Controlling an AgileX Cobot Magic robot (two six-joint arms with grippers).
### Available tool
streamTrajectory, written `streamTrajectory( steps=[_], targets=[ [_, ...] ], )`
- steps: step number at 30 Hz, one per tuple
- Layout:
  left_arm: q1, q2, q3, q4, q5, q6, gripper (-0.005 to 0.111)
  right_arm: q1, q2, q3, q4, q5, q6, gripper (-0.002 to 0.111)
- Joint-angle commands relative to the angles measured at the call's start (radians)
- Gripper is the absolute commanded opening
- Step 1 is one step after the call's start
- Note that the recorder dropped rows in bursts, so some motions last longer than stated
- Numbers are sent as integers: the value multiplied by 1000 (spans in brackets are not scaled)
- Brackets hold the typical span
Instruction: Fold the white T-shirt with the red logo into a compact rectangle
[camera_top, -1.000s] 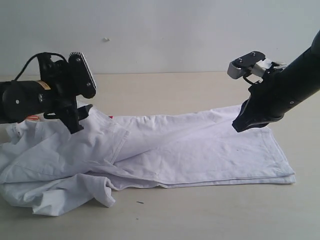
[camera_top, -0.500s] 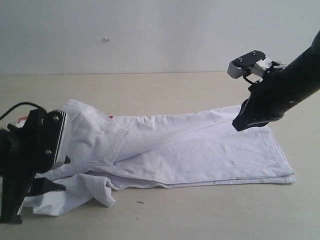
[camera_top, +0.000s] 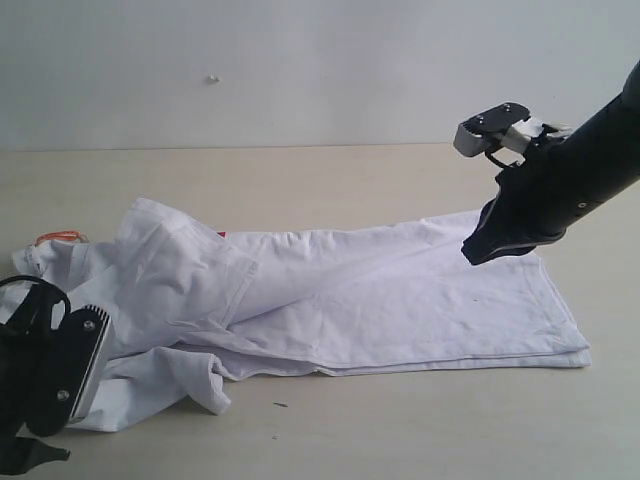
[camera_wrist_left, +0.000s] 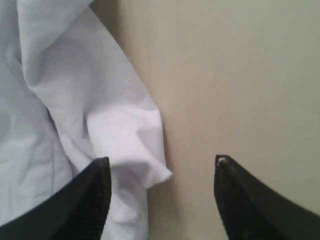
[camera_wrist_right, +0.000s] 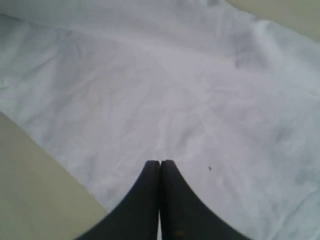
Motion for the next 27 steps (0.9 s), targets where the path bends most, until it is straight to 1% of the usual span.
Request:
streamTrajectory(
  steps=[1, 3, 6, 8, 10, 11, 15, 18, 24, 27],
  targets=[
    [-1, 43, 4, 2, -66, -13, 59, -2, -10, -5, 15, 4, -10, 0],
    [-1, 65, 4, 2, -71, -11, 59, -2, -10, -5, 15, 4, -10, 0],
    [-1, 92, 4, -4, -99, -11, 49, -2, -10, -5, 15, 0, -10, 0],
    [-1, 101, 4, -7, -107, -11, 32, -2, -10, -5, 15, 0, -20, 0],
    [-11, 98, 4, -7, -105, -11, 10, -2, -10, -5, 15, -7, -20, 0],
    [-17, 96, 4, -7, -103, -11, 0, -2, -10, -5, 15, -9, -20, 0],
    [-51, 51, -1, -7, -108, -7, 1, -2, -10, -5, 17, -14, -20, 0],
    [-51, -4, -13, -74, -157, -25, 0, -2, -10, -5, 17, -14, -20, 0],
    [-28, -74, -20, -241, -297, -38, 0, -2, -10, -5, 17, -4, -20, 0],
    [1, -60, -20, -271, -340, -38, 0, -2, -10, -5, 24, 5, -20, 0]
  ],
)
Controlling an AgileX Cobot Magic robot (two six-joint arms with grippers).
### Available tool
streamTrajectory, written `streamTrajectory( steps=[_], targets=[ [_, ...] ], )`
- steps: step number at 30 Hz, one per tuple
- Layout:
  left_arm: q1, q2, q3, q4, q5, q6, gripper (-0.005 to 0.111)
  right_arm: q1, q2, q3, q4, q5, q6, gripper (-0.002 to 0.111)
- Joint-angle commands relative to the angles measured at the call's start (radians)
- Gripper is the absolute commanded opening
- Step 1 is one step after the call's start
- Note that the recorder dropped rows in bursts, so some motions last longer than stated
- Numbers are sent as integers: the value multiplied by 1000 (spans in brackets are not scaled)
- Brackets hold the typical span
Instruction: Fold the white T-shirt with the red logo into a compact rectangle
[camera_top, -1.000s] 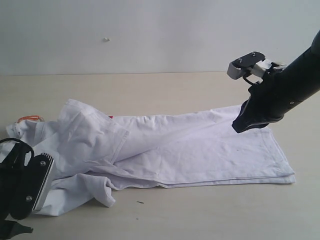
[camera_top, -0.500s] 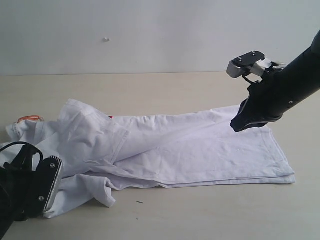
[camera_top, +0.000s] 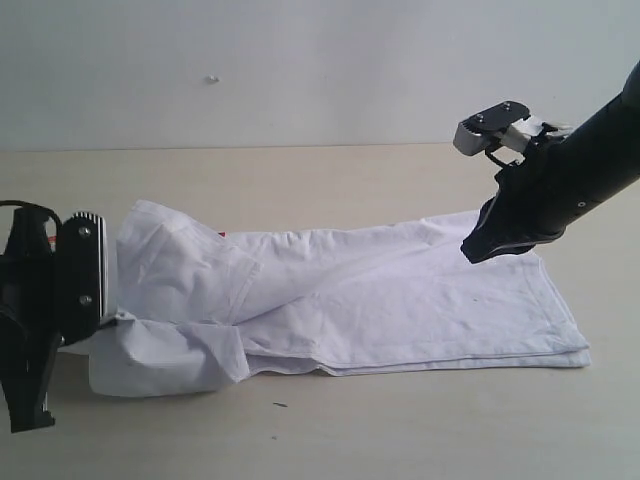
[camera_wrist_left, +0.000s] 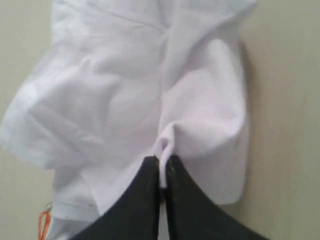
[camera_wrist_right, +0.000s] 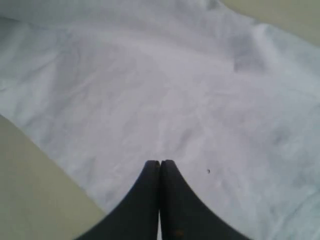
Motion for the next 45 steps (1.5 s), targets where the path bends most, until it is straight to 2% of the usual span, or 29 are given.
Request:
streamTrajectory(
  steps=[1, 9, 12, 15, 18, 20, 22, 24, 30, 36, 38, 40, 42, 45],
  targets=[
    [40, 16, -3, -66, -89, -13, 0, -2, -10, -5, 14, 14, -9, 0],
    [70, 169, -3, -72, -387, -191, 0, -2, -10, -5, 16, 20, -9, 0],
    [70, 221, -3, -58, -527, -292, 5, -2, -10, -5, 16, 20, -9, 0],
    [70, 253, -3, -55, -582, -331, 18, -2, -10, -5, 16, 20, -9, 0],
    [70, 261, -3, -55, -573, -339, 37, -2, -10, -5, 16, 20, -9, 0],
    [70, 257, -3, -55, -577, -339, 54, -2, -10, -5, 16, 20, -9, 0],
    [70, 247, -3, -55, -573, -324, 64, -2, -10, -5, 16, 20, -9, 0],
    [70, 227, -3, -55, -541, -296, 66, -2, -10, -5, 16, 22, -9, 0],
    [73, 123, -3, -102, -429, -260, 62, -2, -10, -5, 16, 22, -9, 0],
    [81, 32, -3, -237, -94, -287, 53, -2, -10, -5, 16, 19, -11, 0],
    [76, 23, -3, -274, -14, -311, 46, -2, -10, -5, 16, 22, -11, 0],
    [75, 23, -3, -330, 9, -377, 41, -2, -10, -5, 16, 26, -9, 0],
    [75, 23, -3, -408, 35, -415, 42, -2, -10, -5, 16, 29, -9, 0],
    [75, 28, -3, -485, 135, -417, 52, -2, -10, -5, 16, 32, -9, 0]
  ],
)
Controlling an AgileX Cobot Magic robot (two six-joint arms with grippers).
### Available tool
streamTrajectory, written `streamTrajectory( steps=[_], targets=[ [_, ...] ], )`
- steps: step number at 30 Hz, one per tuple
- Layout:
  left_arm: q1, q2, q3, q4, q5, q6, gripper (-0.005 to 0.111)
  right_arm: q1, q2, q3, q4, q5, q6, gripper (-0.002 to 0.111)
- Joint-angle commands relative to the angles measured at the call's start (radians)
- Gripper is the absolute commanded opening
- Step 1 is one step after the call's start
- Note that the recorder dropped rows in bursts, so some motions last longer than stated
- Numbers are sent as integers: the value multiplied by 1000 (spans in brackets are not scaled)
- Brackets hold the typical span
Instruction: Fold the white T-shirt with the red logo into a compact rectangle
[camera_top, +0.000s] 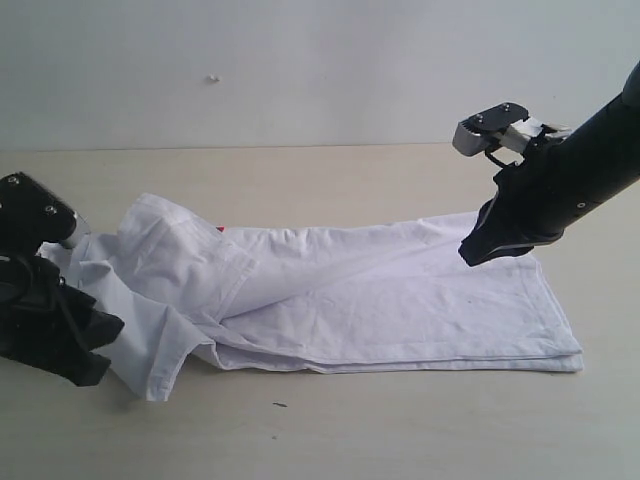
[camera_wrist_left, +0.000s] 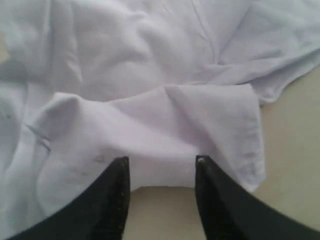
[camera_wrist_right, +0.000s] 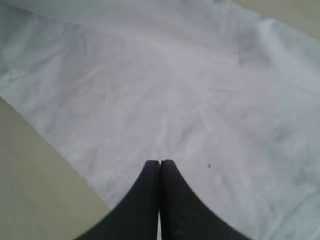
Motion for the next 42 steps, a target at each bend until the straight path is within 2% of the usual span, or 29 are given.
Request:
streamTrajectory(
  steps=[1, 4, 8, 15, 20, 25, 28, 31, 33, 37, 42],
  targets=[
    [-2, 3, -3, -98, 131, -31, 56, -2, -10, -5, 2, 9, -6, 0],
    [-2, 40, -3, -107, 189, -31, 61, -2, -10, -5, 17, 7, -6, 0],
    [-2, 119, -3, -241, 214, -29, 61, -2, -10, -5, 21, 15, -6, 0],
    [-5, 168, -3, -270, 141, -20, 61, -2, -10, -5, 21, 13, -6, 0],
    [-53, 177, -3, -270, 35, -14, 61, -2, -10, -5, 24, 11, -6, 0],
    [-109, 230, -3, -275, -12, -5, 60, -2, -10, -5, 24, 11, -6, 0],
    [-136, 264, -4, -277, -41, -5, 49, -2, -10, -5, 24, 11, -6, 0],
    [-150, 271, -13, -276, -64, -5, 24, -2, -10, -5, 24, 11, -6, 0],
    [-150, 265, -30, -276, -68, -5, 1, -2, -10, -5, 24, 11, -6, 0],
    [-150, 242, -65, -266, -72, -3, 0, -2, -10, -5, 24, 11, -6, 0],
    [-150, 204, -111, -173, -85, -3, 0, -2, -10, -5, 24, 11, -6, 0]
  ],
)
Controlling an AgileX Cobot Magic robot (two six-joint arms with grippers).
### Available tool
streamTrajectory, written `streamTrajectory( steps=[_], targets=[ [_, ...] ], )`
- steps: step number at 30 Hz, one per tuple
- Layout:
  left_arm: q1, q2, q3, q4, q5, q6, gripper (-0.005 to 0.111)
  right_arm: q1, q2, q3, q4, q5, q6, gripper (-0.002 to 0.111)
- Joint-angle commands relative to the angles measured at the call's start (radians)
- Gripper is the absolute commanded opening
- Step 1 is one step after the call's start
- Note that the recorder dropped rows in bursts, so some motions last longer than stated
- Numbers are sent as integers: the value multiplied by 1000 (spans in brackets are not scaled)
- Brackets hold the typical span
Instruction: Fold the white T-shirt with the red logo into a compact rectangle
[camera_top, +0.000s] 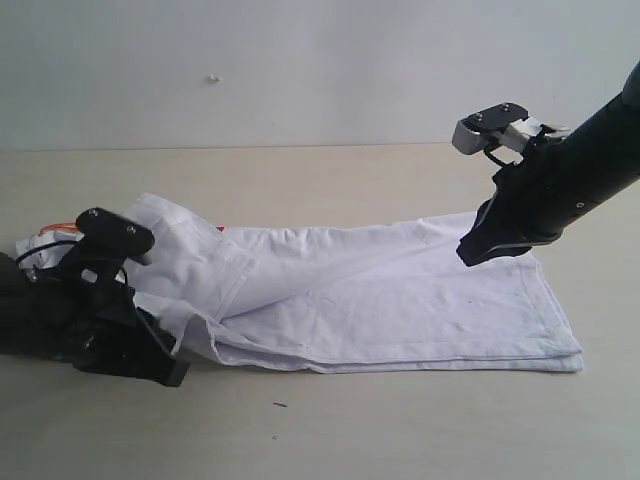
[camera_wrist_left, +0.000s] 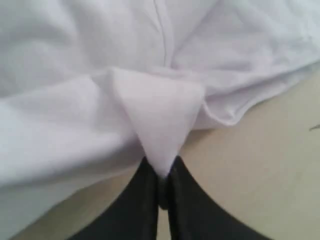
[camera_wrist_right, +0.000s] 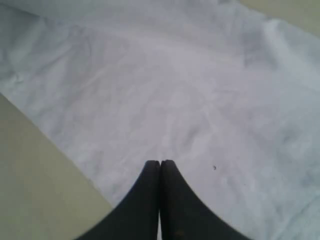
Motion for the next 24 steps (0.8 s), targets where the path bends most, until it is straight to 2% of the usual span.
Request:
streamTrajectory(
  steps=[1, 8, 14, 17, 22, 23, 24],
  targets=[
    [-5, -36, -37, 74, -31, 3, 0, -2, -10, -5, 9, 3, -6, 0],
    [-5, -16, -95, 129, -148, 5, 0, -2, -10, -5, 9, 3, -6, 0],
    [-5, 41, -139, 289, -217, 8, 2, -2, -10, -5, 12, 5, -6, 0],
    [-5, 65, -161, 396, -215, 8, 17, -2, -10, -5, 12, 5, -6, 0],
    [-3, 70, -197, 485, -238, 8, 56, -2, -10, -5, 12, 3, -6, 0],
    [-3, 70, -206, 483, -338, 5, 62, -2, -10, -5, 12, 1, -6, 0],
    [-3, 70, -208, 470, -386, 6, 61, -2, -10, -5, 12, 1, -6, 0]
  ],
)
